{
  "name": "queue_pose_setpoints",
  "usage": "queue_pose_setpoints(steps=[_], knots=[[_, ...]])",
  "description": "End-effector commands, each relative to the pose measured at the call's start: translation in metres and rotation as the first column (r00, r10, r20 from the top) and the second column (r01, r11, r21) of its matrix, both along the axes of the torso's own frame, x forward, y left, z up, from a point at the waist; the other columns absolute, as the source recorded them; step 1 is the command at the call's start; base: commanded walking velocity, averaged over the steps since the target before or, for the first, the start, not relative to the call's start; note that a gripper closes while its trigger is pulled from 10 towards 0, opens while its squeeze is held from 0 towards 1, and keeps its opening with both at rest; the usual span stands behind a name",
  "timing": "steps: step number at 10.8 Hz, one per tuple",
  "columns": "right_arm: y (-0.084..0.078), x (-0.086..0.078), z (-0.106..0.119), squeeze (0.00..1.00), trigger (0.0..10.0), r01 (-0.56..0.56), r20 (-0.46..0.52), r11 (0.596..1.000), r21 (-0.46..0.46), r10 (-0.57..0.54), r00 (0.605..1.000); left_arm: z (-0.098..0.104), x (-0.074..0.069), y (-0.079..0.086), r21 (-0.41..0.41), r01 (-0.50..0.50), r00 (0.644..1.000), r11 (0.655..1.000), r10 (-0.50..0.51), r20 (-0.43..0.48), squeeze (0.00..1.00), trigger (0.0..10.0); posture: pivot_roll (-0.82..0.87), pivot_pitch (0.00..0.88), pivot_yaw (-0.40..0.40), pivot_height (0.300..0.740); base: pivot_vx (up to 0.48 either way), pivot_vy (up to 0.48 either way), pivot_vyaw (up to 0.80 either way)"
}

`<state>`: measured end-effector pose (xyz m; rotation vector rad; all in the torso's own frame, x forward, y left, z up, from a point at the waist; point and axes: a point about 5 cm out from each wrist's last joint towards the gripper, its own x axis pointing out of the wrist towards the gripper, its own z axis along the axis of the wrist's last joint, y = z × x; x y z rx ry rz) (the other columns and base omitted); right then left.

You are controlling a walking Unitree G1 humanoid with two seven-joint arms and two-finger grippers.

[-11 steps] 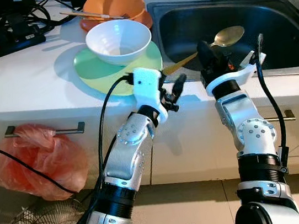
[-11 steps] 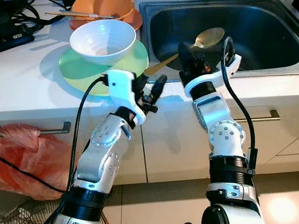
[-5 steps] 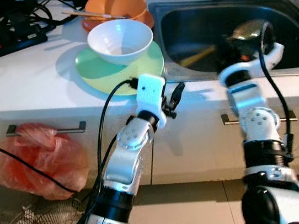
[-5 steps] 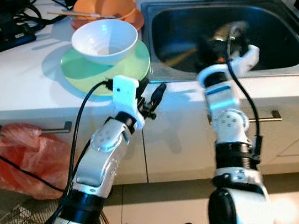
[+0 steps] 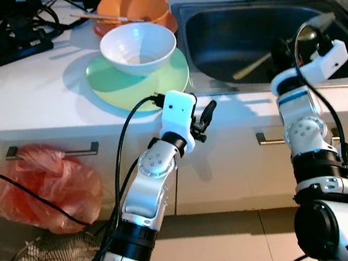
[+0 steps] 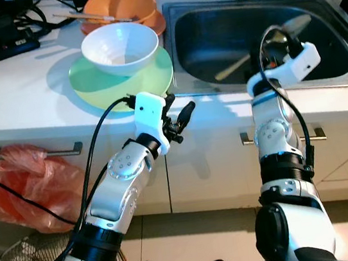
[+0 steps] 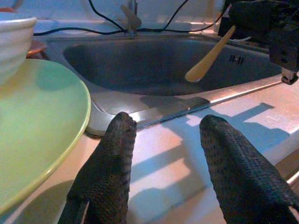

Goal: Kitchen organization

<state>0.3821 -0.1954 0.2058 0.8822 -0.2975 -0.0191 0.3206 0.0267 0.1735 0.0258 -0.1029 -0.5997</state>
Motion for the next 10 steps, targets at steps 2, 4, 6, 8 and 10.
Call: queue_pose_setpoints(steps=[2, 4, 6, 8, 10], knots=[[0.003, 0.007, 0.006, 0.00, 10.0, 0.038, 0.018, 0.963, -0.266, -0.035, 0.999, 0.002, -0.004, -0.004, 0.000, 0.015, 1.000, 1.000, -0.015, 0.018, 0.00, 10.0, 0.10, 0.130, -0.062, 0.740, 0.000, 0.000, 0.00], [0.012, 0.010, 0.003, 0.00, 10.0, 0.033, 0.027, 0.911, -0.412, -0.024, 0.999, 0.002, -0.004, -0.002, 0.003, 0.011, 1.000, 1.000, -0.011, 0.024, 0.00, 10.0, 0.10, 0.131, -0.063, 0.740, 0.000, 0.000, 0.00], [0.021, 0.011, -0.008, 0.00, 10.0, 0.003, -0.009, 0.882, -0.470, -0.008, 1.000, 0.002, -0.005, -0.002, 0.006, 0.011, 0.999, 1.000, -0.011, 0.031, 0.00, 10.0, 0.11, 0.129, -0.064, 0.740, 0.000, 0.000, 0.00], [0.029, 0.011, -0.019, 0.00, 10.0, -0.029, -0.031, 0.857, -0.515, 0.015, 0.999, 0.001, -0.005, -0.002, 0.009, 0.011, 0.999, 1.000, -0.012, 0.035, 0.00, 10.0, 0.11, 0.127, -0.064, 0.740, 0.000, 0.000, 0.00], [0.036, 0.011, -0.026, 0.00, 10.0, -0.059, -0.049, 0.825, -0.563, 0.037, 0.998, -0.001, -0.006, -0.003, 0.022, 0.012, 0.999, 1.000, -0.012, 0.039, 0.00, 10.0, 0.11, 0.122, -0.063, 0.740, 0.000, 0.000, 0.00]])
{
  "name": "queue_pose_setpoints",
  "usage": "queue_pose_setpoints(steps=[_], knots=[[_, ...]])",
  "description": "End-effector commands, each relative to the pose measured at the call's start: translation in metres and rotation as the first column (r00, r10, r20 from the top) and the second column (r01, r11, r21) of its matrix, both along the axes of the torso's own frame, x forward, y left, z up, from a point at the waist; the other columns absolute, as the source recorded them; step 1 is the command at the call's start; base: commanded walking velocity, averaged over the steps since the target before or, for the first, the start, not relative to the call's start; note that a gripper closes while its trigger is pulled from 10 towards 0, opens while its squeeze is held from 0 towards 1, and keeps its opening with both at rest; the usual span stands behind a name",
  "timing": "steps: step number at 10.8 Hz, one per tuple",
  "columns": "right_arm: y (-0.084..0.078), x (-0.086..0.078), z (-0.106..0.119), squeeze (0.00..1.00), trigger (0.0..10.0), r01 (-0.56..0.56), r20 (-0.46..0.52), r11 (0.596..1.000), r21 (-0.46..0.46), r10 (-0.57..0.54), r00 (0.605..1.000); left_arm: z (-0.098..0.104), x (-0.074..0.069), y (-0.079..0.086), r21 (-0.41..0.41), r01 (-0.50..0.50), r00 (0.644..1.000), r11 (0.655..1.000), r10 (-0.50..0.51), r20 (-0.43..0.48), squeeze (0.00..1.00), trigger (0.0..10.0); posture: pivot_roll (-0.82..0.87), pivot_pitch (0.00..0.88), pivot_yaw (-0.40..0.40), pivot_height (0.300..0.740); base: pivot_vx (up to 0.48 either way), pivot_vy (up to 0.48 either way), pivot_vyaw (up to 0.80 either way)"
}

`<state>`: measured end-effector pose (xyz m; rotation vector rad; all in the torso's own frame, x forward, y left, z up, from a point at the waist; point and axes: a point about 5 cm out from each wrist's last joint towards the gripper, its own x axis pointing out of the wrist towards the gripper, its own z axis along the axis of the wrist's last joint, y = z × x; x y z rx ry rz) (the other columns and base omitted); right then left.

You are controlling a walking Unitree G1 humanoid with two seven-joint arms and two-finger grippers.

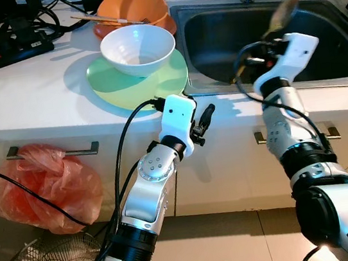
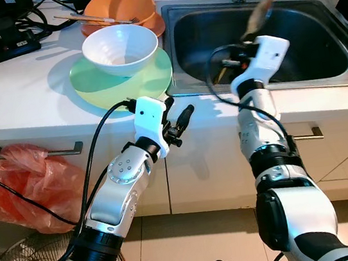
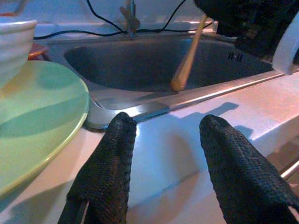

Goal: Kitchen organization

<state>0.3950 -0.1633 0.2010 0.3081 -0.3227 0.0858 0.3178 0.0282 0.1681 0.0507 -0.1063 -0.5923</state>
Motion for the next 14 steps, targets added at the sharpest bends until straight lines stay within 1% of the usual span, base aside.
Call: queue_pose_setpoints(steps=[1, 7, 8, 9, 11, 12, 13, 14], knots=[[0.0069, -0.0019, -0.0222, 0.00, 10.0, -0.033, -0.096, 0.999, -0.032, 0.030, 0.995, 0.0044, -0.0037, -0.0044, 0.002, 0.022, 0.999, 1.000, -0.022, 0.028, 0.00, 10.0, 0.12, 0.121, -0.064, 0.740, 0.000, 0.000, 0.00], [0.0073, 0.0038, -0.0169, 0.00, 10.0, -0.018, -0.113, 0.998, -0.054, 0.012, 0.994, 0.0038, -0.0039, -0.0044, 0.006, 0.021, 0.999, 1.000, -0.021, 0.028, 0.00, 10.0, 0.12, 0.129, -0.064, 0.740, 0.000, 0.000, 0.00], [0.0072, 0.0043, -0.0159, 0.09, 10.0, -0.017, -0.112, 0.999, -0.052, 0.011, 0.994, 0.0034, -0.0038, -0.0045, 0.006, 0.020, 0.999, 1.000, -0.020, 0.027, 0.00, 10.0, 0.12, 0.129, -0.065, 0.740, 0.000, 0.000, 0.00], [0.0076, 0.0050, -0.0150, 1.00, 10.0, -0.016, -0.114, 0.998, -0.054, 0.010, 0.993, 0.0027, -0.0039, -0.0047, 0.006, 0.019, 1.000, 1.000, -0.019, 0.024, 0.00, 10.0, 0.12, 0.131, -0.066, 0.740, 0.000, 0.000, 0.00], [0.0079, 0.0056, -0.0157, 1.00, 10.0, -0.016, -0.126, 0.999, -0.050, 0.010, 0.992, 0.0023, -0.0033, -0.0039, 0.007, 0.008, 1.000, 1.000, -0.008, 0.025, 0.00, 10.0, 0.12, 0.132, -0.067, 0.740, 0.000, 0.000, 0.00], [0.0078, 0.0056, -0.0157, 1.00, 10.0, -0.016, -0.126, 0.999, -0.048, 0.010, 0.992, 0.0020, -0.0016, -0.0020, 0.004, -0.019, 0.999, 1.000, 0.018, 0.027, 0.00, 10.0, 0.11, 0.132, -0.067, 0.740, 0.000, 0.000, 0.00], [0.0082, 0.0060, -0.0163, 0.74, 10.0, -0.013, -0.137, 0.998, -0.065, 0.004, 0.991, 0.0024, 0.0014, 0.0009, 0.014, -0.054, 0.998, 0.998, 0.054, 0.036, 0.00, 10.0, 0.11, 0.132, -0.068, 0.740, 0.000, 0.000, 0.00], [0.0083, 0.0062, -0.0165, 0.00, 10.0, -0.011, -0.140, 0.998, -0.067, 0.001, 0.990, 0.0024, 0.0018, 0.0010, 0.017, -0.058, 0.998, 0.998, 0.058, 0.040, 0.00, 10.0, 0.11, 0.131, -0.068, 0.740, 0.000, 0.000, 0.00]])
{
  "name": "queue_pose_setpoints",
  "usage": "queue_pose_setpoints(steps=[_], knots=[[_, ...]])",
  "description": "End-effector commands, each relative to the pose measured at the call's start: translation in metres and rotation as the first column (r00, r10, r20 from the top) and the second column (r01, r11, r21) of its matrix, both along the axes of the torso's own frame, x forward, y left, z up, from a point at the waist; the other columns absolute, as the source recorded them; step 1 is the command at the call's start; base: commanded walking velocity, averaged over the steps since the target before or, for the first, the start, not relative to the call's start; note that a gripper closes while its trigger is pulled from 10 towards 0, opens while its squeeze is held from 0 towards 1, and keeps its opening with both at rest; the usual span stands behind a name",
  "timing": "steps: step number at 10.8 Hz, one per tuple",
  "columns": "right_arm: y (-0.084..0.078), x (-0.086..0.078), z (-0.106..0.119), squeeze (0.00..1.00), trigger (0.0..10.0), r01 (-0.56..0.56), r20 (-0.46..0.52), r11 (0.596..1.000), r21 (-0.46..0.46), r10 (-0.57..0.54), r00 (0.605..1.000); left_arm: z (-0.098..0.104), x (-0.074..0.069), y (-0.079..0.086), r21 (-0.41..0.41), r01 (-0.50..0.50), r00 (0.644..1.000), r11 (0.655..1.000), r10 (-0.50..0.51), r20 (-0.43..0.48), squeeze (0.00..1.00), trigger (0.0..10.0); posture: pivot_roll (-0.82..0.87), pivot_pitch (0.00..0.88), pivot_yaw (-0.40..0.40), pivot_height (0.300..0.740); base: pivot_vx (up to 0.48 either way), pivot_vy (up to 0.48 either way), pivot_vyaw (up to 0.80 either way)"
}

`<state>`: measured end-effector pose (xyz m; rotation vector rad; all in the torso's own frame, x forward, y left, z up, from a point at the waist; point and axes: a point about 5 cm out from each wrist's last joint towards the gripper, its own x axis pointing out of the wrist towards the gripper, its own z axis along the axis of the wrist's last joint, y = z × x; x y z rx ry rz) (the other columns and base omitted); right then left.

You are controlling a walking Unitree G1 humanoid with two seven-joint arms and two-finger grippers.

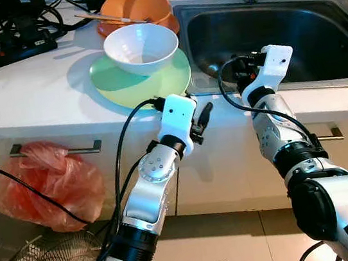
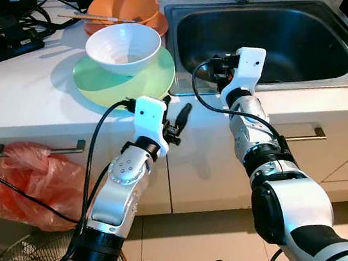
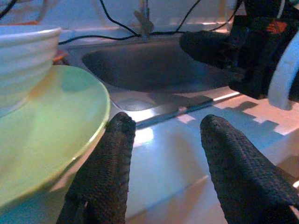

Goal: Kitchen organization

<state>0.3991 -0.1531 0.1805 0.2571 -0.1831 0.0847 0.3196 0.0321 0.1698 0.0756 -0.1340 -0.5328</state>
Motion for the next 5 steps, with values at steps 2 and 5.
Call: queue_pose_setpoints(steps=[2, 5], knots=[[0.002, 0.001, 0.001, 0.00, 10.0, -0.005, -0.008, 1.000, -0.003, 0.004, 1.000, 0.001, 0.001, -0.002, 0.003, -0.007, 1.000, 1.000, 0.007, 0.006, 0.00, 10.0, 0.11, 0.133, -0.069, 0.740, 0.000, 0.000, 0.00], [0.010, -0.004, -0.011, 0.00, 10.0, -0.029, -0.033, 1.000, 0.007, 0.029, 0.999, 0.002, 0.000, -0.002, -0.007, -0.008, 1.000, 1.000, 0.008, 0.009, 0.00, 10.0, 0.10, 0.137, -0.068, 0.740, 0.000, -0.340, 0.00]])
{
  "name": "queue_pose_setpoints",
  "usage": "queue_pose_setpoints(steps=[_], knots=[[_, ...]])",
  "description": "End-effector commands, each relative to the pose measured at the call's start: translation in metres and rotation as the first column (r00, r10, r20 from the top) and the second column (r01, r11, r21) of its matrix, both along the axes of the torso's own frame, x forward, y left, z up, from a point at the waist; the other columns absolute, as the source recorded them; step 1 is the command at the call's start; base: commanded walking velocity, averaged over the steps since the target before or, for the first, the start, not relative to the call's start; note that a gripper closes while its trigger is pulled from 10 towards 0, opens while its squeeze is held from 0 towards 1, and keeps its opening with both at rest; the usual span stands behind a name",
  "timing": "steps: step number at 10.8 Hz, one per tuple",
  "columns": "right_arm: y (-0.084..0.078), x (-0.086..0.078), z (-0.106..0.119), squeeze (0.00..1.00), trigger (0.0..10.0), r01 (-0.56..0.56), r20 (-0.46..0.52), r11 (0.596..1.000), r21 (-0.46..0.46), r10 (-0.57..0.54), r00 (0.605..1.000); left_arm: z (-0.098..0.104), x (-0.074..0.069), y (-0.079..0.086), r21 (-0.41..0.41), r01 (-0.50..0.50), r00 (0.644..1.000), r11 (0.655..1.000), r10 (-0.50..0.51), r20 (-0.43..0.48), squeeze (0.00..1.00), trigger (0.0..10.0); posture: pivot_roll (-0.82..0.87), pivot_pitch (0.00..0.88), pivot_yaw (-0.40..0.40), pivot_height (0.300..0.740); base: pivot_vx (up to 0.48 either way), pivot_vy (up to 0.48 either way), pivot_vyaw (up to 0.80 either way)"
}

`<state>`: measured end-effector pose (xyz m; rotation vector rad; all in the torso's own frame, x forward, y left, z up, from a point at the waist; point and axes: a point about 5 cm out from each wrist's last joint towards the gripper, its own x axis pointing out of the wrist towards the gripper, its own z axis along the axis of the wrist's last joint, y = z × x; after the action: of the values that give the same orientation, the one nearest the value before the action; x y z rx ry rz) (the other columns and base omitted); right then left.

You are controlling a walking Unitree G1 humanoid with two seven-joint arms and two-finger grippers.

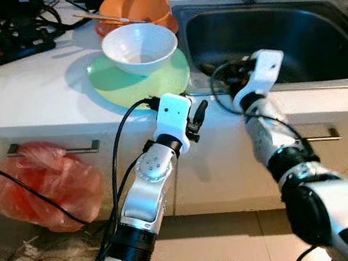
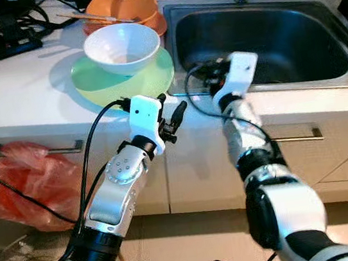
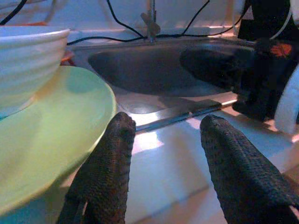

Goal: Kitchen organization

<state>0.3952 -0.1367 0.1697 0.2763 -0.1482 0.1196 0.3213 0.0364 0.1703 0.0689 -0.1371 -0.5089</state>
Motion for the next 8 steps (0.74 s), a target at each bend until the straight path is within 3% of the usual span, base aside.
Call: queue_pose_setpoints(steps=[1, 8], knots=[[-0.0068, -0.0020, -0.0045, 0.00, 10.0, 0.010, -0.011, 1.000, 0.003, -0.010, 1.000, 0.0012, -0.0016, -0.0069, 0.000, 0.018, 1.000, 1.000, -0.018, 0.005, 0.00, 10.0, 0.10, 0.137, -0.067, 0.740, 0.000, -0.349, -0.80], [-0.0041, -0.0054, -0.0024, 0.00, 10.0, 0.011, 0.023, 0.999, 0.032, -0.012, 1.000, 0.0016, -0.0022, -0.0078, -0.004, 0.025, 1.000, 1.000, -0.024, 0.009, 0.00, 10.0, 0.10, 0.133, -0.067, 0.740, 0.000, -0.347, 0.00]])
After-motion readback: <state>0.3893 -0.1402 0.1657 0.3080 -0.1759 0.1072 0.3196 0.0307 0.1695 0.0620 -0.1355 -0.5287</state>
